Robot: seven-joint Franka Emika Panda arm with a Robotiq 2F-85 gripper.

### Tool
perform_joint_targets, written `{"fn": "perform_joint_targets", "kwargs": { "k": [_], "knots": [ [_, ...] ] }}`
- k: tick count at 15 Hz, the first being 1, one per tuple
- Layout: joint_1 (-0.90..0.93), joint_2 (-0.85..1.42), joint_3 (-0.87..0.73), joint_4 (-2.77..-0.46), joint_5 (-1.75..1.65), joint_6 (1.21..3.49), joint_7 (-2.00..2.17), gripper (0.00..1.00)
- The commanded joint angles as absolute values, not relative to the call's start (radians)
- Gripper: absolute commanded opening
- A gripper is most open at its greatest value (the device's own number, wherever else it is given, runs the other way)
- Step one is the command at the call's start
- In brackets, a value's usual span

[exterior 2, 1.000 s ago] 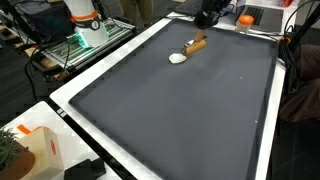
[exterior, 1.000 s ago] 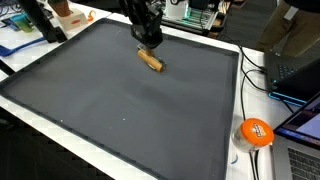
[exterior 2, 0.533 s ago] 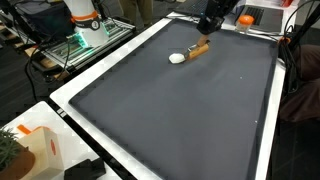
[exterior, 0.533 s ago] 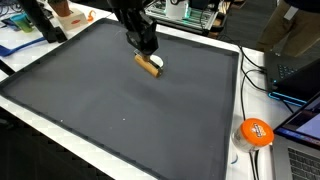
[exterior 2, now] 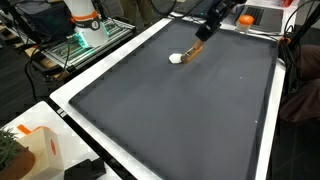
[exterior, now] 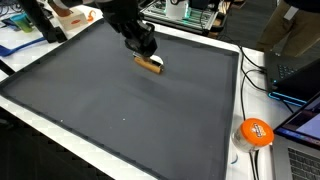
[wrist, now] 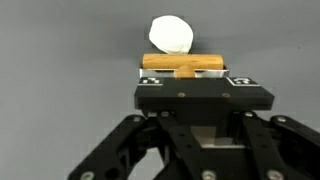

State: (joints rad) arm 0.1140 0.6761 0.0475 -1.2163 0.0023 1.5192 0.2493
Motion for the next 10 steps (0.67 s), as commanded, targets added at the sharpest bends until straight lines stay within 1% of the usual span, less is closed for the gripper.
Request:
{"fn": "perform_joint_targets", "kwargs": {
  "k": [1,5,10],
  "knots": [
    [0.107,0.766,0.046,-1.067,0.030,1.369,0.207,0.22],
    [0.107,0.851,0.043,-0.937,0.057,1.263,0.246,0.22],
    [0.104,0.927,0.042,-0.818,0.104,1.262,0.303,0.22]
  ]
}}
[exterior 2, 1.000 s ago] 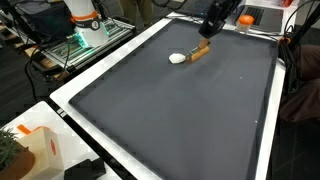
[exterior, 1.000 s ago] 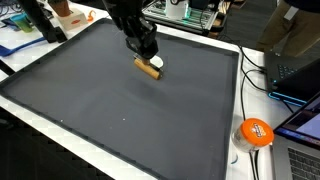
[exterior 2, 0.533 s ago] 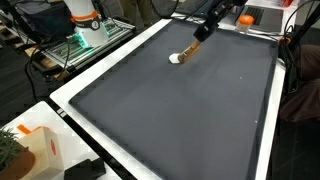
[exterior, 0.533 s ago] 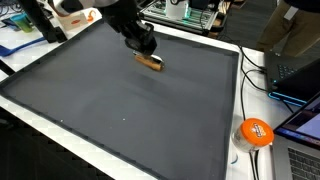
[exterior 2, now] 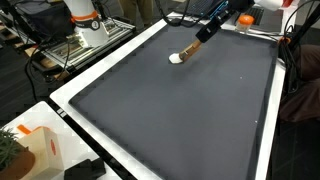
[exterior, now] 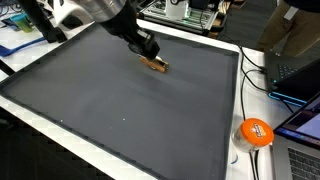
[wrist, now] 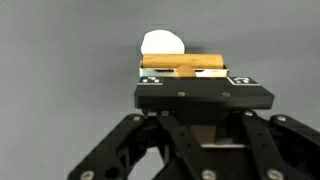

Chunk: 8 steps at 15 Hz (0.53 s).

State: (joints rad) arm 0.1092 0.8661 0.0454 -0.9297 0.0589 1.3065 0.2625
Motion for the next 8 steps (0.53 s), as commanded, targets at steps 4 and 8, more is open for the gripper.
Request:
{"fn": "perform_joint_targets", "kwargs": {
  "k": [4,8],
  "knots": [
    [0.100,0.965,0.050,-0.756,0.105,1.267,0.336,0.22],
    [0.103,1.003,0.050,-0.707,0.098,1.238,0.364,0.22]
  ]
}}
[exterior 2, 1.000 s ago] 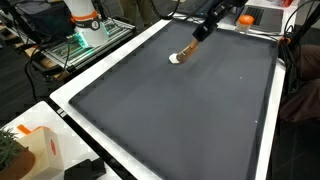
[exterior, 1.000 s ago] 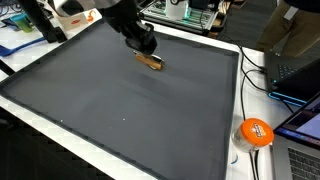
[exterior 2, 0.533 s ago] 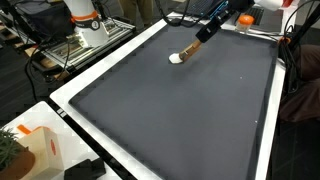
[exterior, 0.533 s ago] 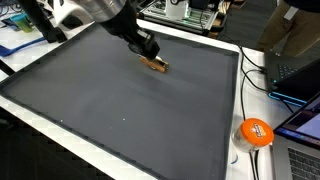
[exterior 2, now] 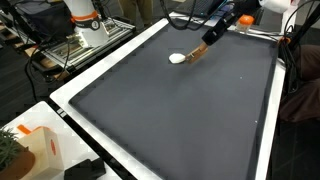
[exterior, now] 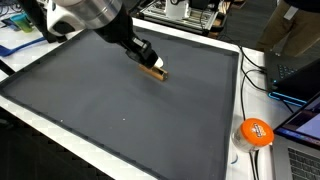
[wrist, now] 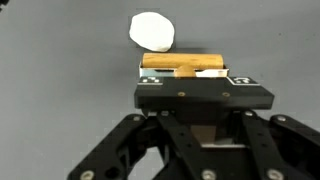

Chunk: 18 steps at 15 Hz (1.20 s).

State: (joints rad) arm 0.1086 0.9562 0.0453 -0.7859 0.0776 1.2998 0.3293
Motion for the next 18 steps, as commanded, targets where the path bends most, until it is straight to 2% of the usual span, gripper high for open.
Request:
{"fn": "perform_joint_targets", "kwargs": {
  "k": [1,11,18],
  "knots": [
    [0.103,1.012,0.051,-0.698,0.098,1.226,0.365,0.22],
    [0.107,1.061,0.048,-0.633,0.089,1.183,0.383,0.22],
    [0.108,0.845,0.050,-0.782,0.106,1.255,0.462,0.22]
  ]
}}
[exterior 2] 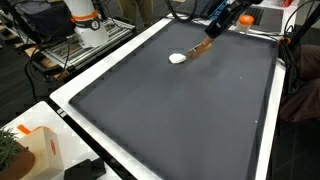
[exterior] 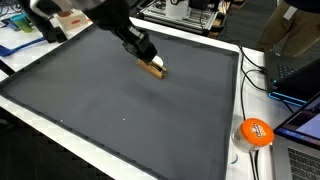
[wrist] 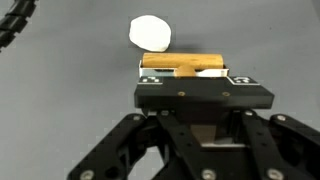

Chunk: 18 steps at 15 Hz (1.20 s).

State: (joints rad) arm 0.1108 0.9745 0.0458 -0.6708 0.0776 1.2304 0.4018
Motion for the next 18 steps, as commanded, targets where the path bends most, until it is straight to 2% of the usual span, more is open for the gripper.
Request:
{"fn": "perform_joint_targets", "kwargs": {
  "k": [1,16,17,18],
  "knots": [
    [0.111,0.812,0.049,-0.809,0.109,1.259,0.496,0.22],
    [0.136,0.318,0.106,-1.438,0.122,1.508,0.500,0.22],
    [0.164,0.429,0.081,-1.280,0.103,1.447,0.515,0.47],
    [0.163,0.401,0.083,-1.321,0.102,1.464,0.514,0.47]
  ]
}}
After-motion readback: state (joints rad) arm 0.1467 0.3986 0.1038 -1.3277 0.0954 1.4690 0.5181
